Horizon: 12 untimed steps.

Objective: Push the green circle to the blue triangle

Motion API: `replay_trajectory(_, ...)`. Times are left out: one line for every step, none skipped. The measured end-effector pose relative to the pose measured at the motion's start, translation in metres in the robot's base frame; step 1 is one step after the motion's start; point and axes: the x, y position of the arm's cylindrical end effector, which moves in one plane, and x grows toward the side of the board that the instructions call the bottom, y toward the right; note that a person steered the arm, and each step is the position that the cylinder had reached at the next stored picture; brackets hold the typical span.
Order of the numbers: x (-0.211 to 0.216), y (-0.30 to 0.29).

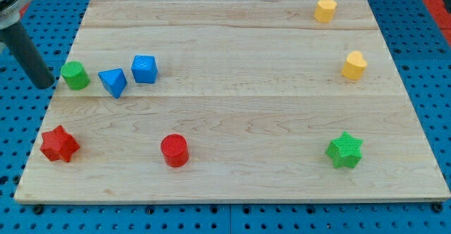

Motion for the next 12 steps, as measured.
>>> replay_trajectory(0.0, 0.002)
replay_trajectory(-0.01, 0.002)
replay_trajectory(-0.018, 0.002)
replay_trajectory(-0.019, 0.002)
replay_trajectory(-0.018, 0.002)
replay_trajectory(-0.015, 0.003)
replay_trajectory(0.006, 0.022)
replay_trajectory(0.006, 0.042)
replay_trajectory(0.006, 0.046)
replay_trajectory(0.006, 0.05)
replay_trajectory(0.006, 0.057)
replay_trajectory(0.006, 0.066)
